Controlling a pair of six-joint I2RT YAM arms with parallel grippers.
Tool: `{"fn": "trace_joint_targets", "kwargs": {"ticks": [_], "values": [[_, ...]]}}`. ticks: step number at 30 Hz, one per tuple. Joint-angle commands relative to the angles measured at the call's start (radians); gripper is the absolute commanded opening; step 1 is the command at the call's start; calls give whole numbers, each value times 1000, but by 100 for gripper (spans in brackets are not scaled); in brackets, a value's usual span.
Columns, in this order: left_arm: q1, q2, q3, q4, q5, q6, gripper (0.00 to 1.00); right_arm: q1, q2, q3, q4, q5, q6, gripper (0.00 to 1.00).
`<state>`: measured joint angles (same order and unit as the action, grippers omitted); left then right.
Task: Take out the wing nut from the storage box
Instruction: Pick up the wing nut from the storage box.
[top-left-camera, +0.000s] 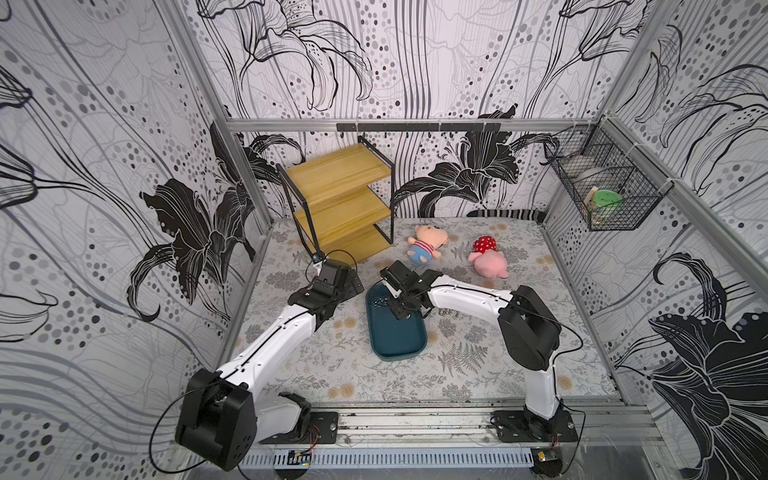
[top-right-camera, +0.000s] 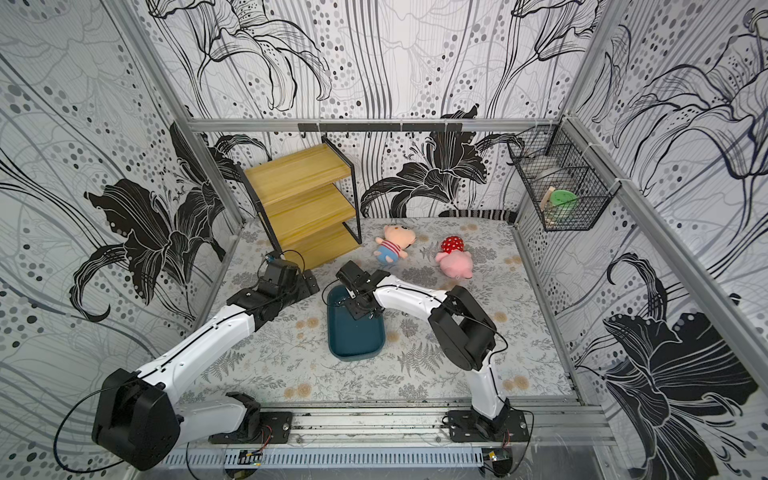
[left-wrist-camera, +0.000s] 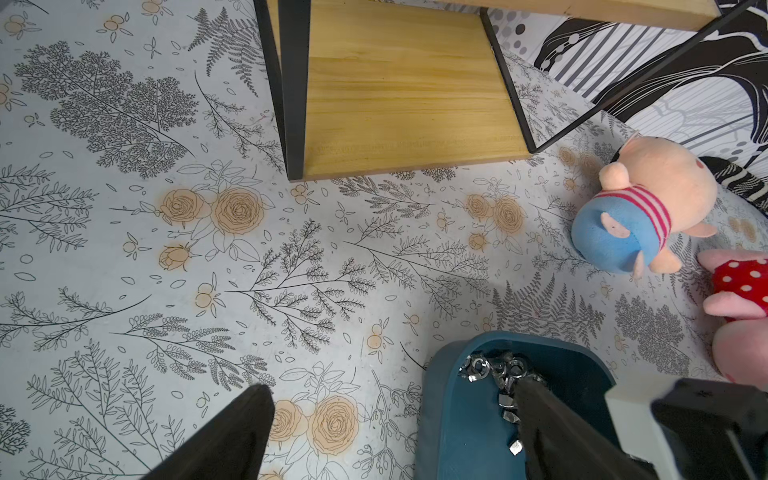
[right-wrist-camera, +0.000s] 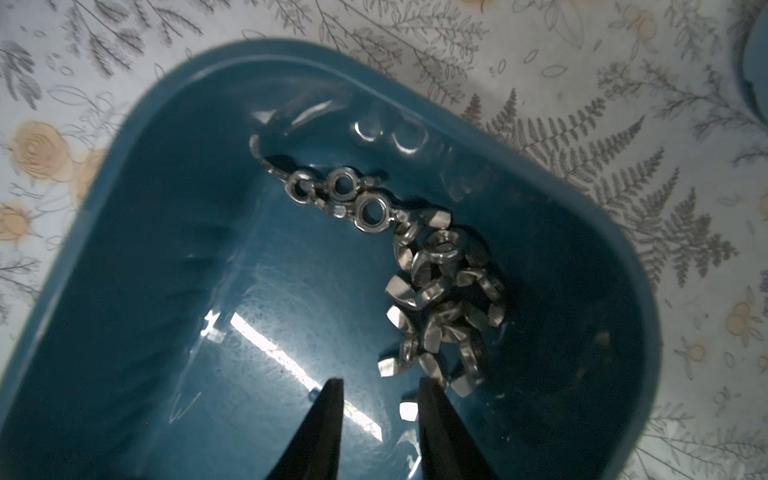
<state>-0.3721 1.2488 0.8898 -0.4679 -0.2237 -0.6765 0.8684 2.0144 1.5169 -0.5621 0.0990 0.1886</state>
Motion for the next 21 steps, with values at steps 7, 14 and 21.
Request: {"fn": "trace_joint_targets", "kwargs": {"ticks": [7, 14, 21], "values": [[4, -19, -9, 15, -11, -1, 96, 0, 54, 36, -41, 38, 28, 33], [4, -16, -3, 12, -11, 0, 96, -2, 84, 54, -42, 47, 31, 33], [4, -20, 3, 3, -17, 5, 96, -2, 120, 87, -60, 49, 31, 32]]}}
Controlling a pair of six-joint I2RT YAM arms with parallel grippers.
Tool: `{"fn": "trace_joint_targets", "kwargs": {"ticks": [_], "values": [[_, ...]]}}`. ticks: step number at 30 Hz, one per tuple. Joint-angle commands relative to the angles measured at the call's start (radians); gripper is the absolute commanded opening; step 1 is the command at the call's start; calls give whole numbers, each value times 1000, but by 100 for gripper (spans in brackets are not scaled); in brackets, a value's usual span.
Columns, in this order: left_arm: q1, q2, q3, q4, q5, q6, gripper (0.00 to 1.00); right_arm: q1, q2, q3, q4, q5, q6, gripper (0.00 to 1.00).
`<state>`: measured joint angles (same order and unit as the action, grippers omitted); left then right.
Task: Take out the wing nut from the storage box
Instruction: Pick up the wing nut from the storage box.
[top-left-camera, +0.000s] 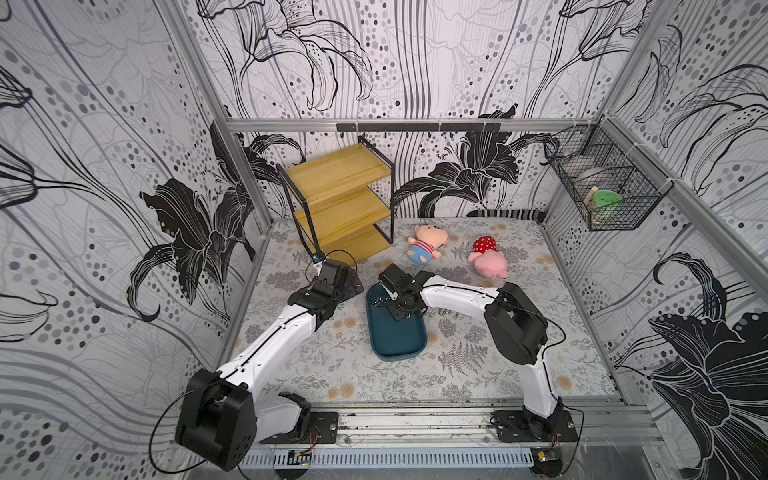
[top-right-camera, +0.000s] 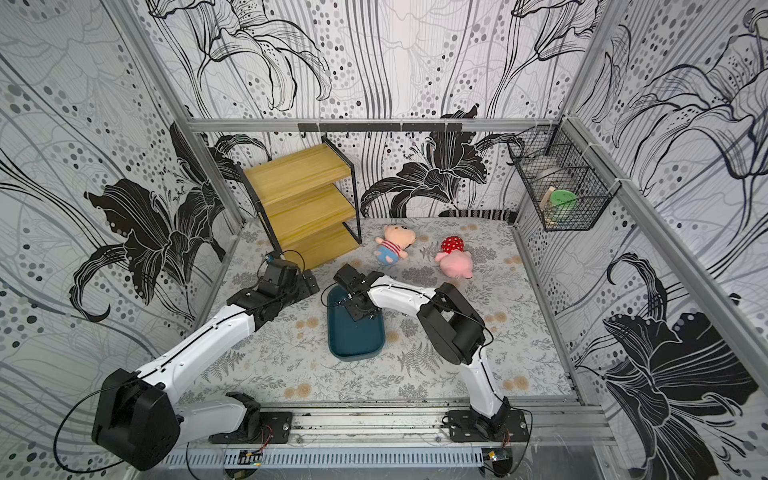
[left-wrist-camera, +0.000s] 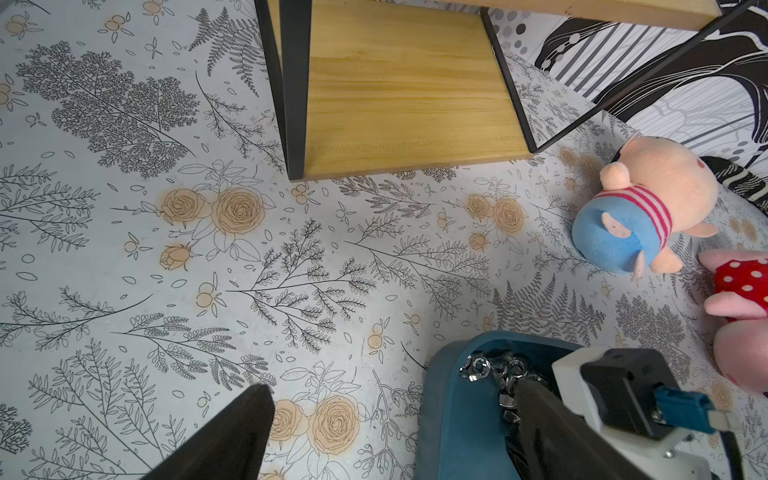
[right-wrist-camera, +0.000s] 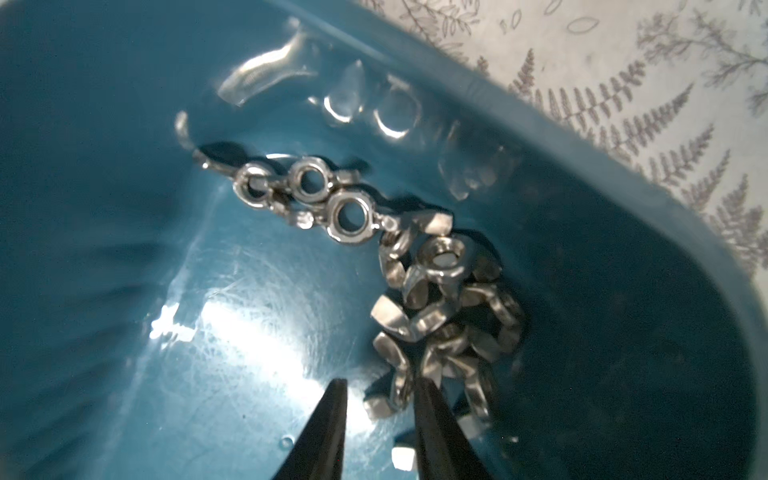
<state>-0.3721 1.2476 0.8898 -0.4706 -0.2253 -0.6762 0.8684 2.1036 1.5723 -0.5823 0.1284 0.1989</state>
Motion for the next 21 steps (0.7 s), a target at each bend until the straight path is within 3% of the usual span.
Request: {"fn": "trace_joint_targets", "kwargs": {"ticks": [1, 10, 21], "values": [[4, -21, 4, 4, -16, 5, 96, -2, 36, 38, -45, 20, 20, 32], [14, -25, 9, 0, -17, 12, 96, -2, 73, 79, -94, 28, 25, 28], [17, -23, 3, 6, -12, 12, 96, -2, 82, 80, -88, 7, 27, 18]]}}
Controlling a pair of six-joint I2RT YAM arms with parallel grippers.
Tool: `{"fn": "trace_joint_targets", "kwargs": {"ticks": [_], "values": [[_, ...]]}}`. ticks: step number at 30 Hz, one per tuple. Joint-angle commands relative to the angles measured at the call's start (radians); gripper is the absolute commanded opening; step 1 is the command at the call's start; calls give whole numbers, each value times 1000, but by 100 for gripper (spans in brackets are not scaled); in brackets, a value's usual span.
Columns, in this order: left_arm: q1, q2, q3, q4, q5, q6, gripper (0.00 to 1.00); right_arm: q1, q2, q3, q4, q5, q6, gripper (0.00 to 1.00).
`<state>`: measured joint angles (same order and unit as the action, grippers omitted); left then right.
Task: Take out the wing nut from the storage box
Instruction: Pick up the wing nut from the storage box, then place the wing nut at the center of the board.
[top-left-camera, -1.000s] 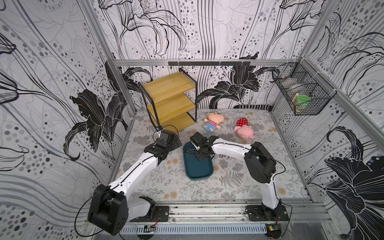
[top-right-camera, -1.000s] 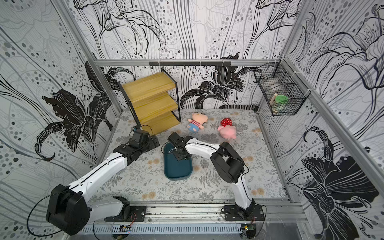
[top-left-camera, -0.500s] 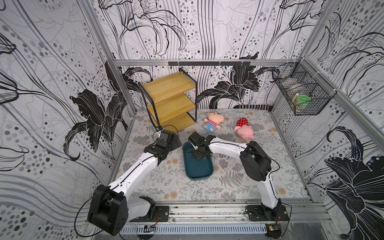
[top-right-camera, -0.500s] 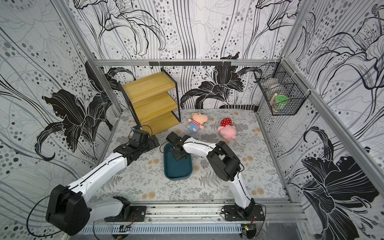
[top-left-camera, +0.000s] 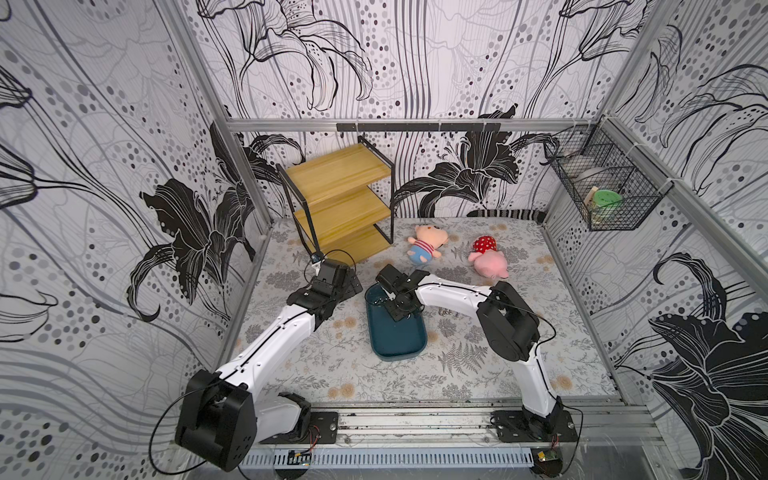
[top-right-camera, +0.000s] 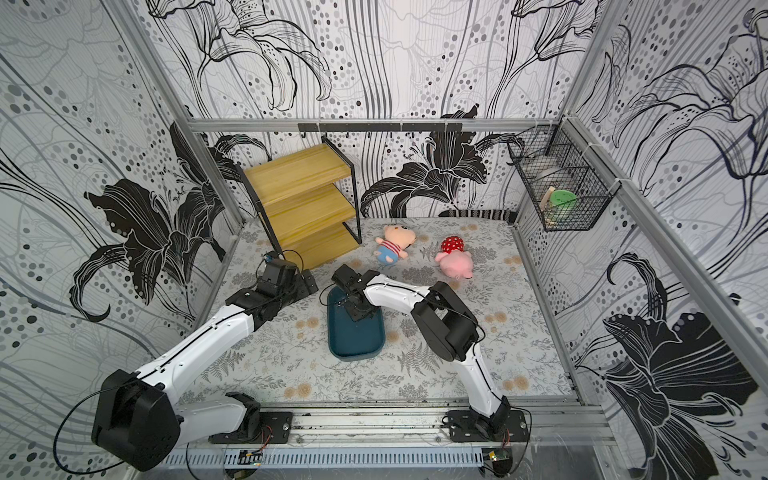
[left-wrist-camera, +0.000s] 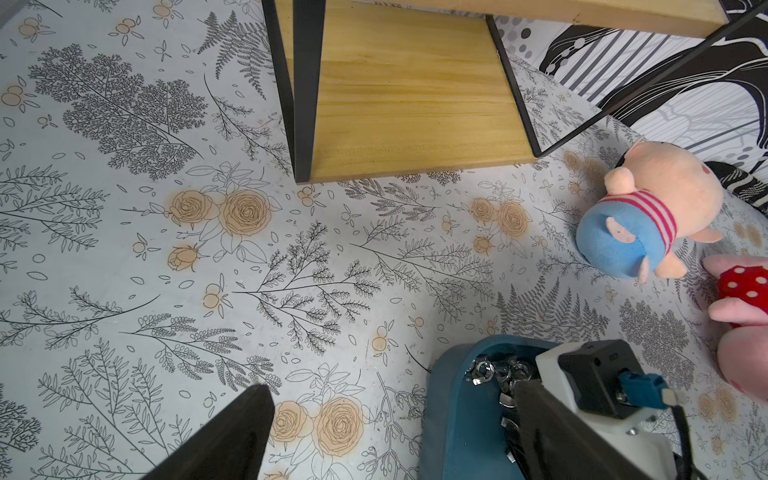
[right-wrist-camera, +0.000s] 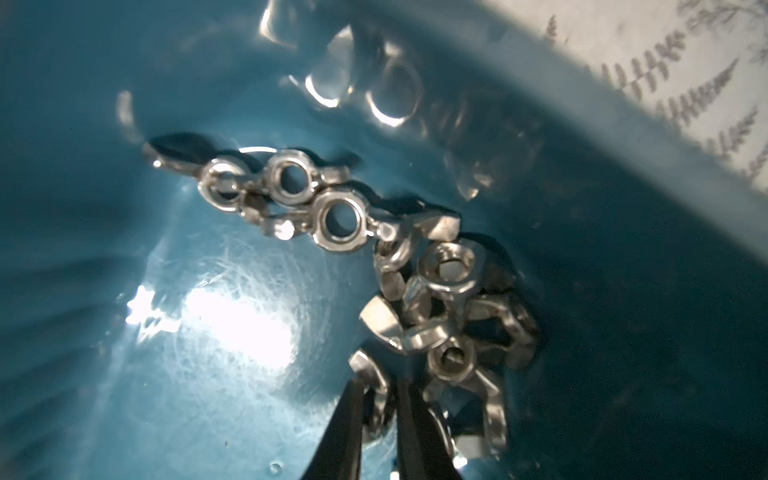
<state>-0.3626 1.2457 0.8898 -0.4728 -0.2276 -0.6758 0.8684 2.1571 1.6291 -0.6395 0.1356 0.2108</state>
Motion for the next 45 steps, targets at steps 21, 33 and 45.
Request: {"fn": "trace_joint_targets", "kwargs": {"ticks": [21, 33, 45], "values": [[10, -38, -15, 7, -13, 2, 96, -3, -43, -5, 33, -69, 4, 3], [10, -26, -14, 16, -6, 3, 96, -5, -182, -54, 67, -99, 12, 2], [4, -7, -2, 23, 4, 3, 96, -96, -424, -193, 92, -86, 9, 2]]}}
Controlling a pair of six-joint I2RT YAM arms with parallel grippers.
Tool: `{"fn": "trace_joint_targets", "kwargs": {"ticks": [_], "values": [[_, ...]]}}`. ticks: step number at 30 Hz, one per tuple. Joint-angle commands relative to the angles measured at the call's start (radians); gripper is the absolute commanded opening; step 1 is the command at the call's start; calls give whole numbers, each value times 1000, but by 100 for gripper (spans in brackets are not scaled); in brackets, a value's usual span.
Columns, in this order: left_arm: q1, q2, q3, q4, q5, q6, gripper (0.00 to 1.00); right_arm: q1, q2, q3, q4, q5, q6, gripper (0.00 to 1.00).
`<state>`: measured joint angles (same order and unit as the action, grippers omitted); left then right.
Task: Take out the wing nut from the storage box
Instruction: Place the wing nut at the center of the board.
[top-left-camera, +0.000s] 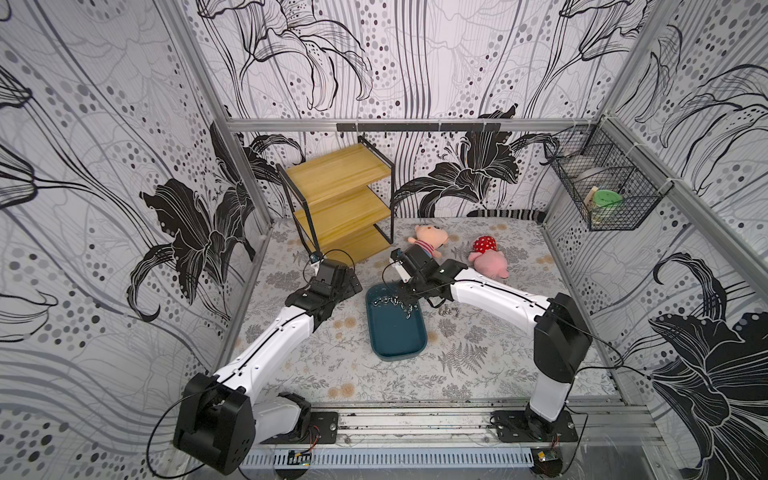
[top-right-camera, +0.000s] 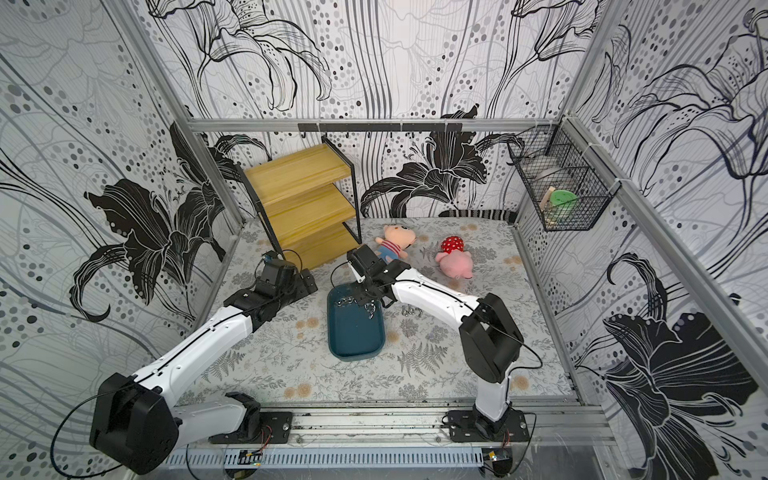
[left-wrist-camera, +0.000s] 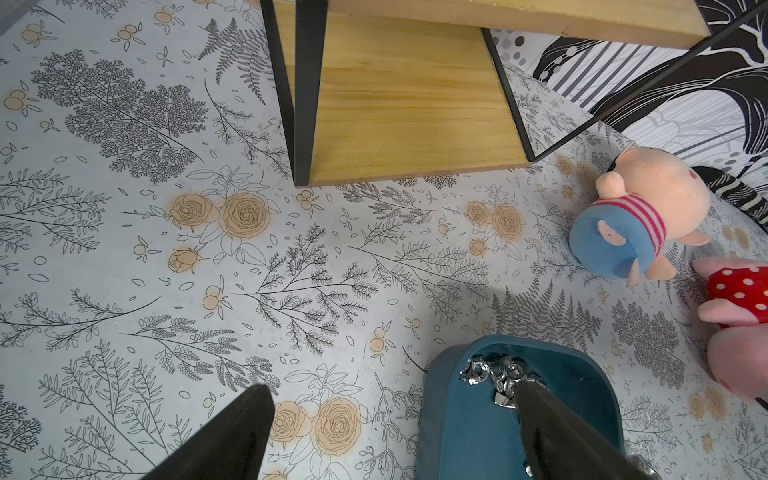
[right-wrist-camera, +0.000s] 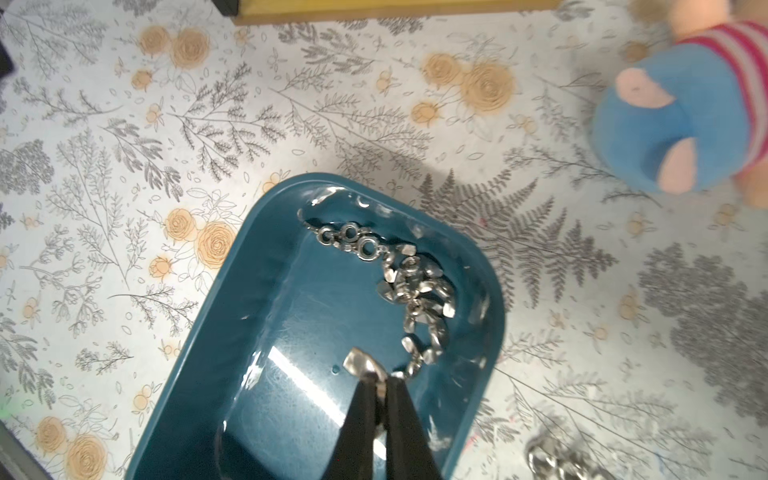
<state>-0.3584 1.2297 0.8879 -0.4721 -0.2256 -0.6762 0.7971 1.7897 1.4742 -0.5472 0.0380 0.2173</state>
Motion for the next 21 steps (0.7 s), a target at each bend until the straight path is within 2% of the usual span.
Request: {"fn": "trace_joint_targets", "kwargs": {"ticks": [1, 7, 14, 21], "values": [[-1, 10, 2, 23, 1, 3, 96, -41, -82, -58, -3, 15, -1, 2], [-7, 20, 15, 23, 2, 4, 95, -184, -206, -216, 4, 19, -10, 2], [-11, 27, 25, 20, 0, 4, 95, -334, -256, -367, 19, 22, -35, 2], [-17, 38, 42, 10, -4, 5, 95, -383, -225, -442, 41, 24, -45, 2]]}}
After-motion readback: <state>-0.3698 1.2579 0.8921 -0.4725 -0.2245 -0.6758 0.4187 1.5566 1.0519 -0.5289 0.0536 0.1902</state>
